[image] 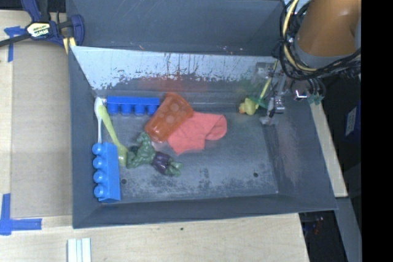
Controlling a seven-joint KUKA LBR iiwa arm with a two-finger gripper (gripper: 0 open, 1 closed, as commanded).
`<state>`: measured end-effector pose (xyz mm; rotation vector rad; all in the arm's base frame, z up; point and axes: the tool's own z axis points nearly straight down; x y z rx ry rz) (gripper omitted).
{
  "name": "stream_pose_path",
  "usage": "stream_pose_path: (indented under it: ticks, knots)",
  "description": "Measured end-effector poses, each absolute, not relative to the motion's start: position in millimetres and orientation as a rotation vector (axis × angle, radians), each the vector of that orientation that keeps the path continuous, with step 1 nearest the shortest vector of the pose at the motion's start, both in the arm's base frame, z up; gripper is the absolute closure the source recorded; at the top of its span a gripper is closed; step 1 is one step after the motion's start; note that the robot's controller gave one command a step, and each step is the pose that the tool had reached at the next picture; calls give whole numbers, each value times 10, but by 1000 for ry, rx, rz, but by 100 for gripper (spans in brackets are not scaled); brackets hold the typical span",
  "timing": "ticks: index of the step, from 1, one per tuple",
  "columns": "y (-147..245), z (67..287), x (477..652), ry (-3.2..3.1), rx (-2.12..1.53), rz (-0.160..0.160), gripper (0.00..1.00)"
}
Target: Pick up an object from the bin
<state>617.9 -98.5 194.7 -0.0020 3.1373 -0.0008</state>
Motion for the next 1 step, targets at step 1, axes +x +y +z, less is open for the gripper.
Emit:
stream_pose_path:
  ticks: [1]
  knots:
    - [-985, 1947, 6179, 3137, -2, -1, 0]
